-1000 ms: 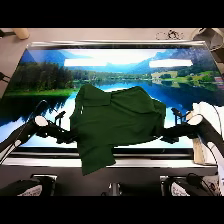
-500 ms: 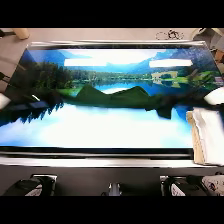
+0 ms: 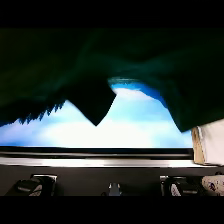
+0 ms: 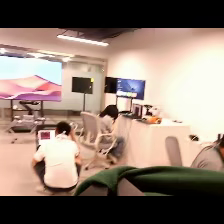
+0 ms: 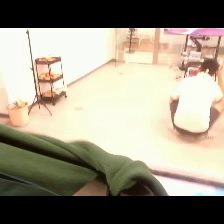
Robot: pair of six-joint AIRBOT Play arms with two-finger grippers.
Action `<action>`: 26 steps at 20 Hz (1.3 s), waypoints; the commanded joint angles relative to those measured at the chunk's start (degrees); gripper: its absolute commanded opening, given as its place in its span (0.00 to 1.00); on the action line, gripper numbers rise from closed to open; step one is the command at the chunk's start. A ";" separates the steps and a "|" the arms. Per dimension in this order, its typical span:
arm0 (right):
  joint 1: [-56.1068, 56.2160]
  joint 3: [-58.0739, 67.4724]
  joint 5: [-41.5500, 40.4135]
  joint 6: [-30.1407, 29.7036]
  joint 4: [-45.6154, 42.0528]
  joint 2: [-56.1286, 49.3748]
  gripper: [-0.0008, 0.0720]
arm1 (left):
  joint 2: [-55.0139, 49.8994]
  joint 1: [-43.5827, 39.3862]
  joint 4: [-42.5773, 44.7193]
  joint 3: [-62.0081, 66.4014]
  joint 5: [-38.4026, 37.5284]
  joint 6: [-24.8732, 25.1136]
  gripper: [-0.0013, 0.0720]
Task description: Fold the shirts.
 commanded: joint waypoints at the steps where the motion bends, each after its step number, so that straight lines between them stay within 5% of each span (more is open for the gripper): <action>1: 0.00 1.53 11.65 5.18 -6.80 -1.97 0.04 | -1.11 0.07 10.51 1.99 -4.81 -2.16 0.06; 6: 0.00 -2.95 29.79 7.30 -7.67 -21.94 0.04 | -10.88 0.11 22.23 -9.16 -10.84 -5.27 0.06; 8: 0.57 -6.82 23.23 7.26 -7.50 -31.87 0.04 | -16.68 0.35 24.48 -18.14 -8.35 -6.86 0.06; 11: 3.45 -7.69 8.28 9.51 -3.28 -47.23 0.04 | -28.20 3.50 24.52 -24.61 -2.14 -16.76 0.06; 14: 5.68 -7.69 2.38 14.60 6.27 -57.61 0.04 | -40.28 5.07 14.99 -24.57 -5.29 -21.46 0.07; 15: 5.68 -7.69 2.43 14.78 9.88 -59.60 0.07 | -42.86 5.07 11.17 -24.57 -6.51 -21.44 0.07; 16: 5.35 -7.69 2.82 14.75 12.09 -60.28 0.22 | -44.70 5.07 8.13 -24.57 -7.87 -21.20 0.07; 17: 4.50 -7.48 4.02 14.32 12.61 -59.93 0.42 | -45.94 5.09 6.40 -24.52 -9.49 -20.98 0.11; 18: 3.02 -6.62 7.56 12.50 12.04 -58.99 0.58 | -46.60 5.38 6.36 -24.13 -12.66 -20.17 0.33; 19: 1.14 -5.60 12.20 9.81 10.32 -57.86 0.73 | -46.80 6.14 6.34 -23.58 -17.94 -15.67 0.74; 20: -1.20 -5.05 17.14 8.00 6.14 -56.48 0.80 | -46.64 7.13 6.36 -23.56 -22.77 -10.43 0.94; 23: -7.91 -6.69 28.48 12.00 -13.22 -54.80 0.69 | -45.42 10.40 5.75 -28.46 -33.07 -5.70 0.88; 25: -12.26 -10.43 29.16 11.72 -11.02 -54.80 0.69 | -42.77 11.23 2.58 -36.37 -30.58 -4.50 0.73; 26: -13.77 -12.50 28.44 11.50 -9.05 -54.80 0.69 | -41.46 11.23 1.07 -40.54 -28.83 -4.42 0.73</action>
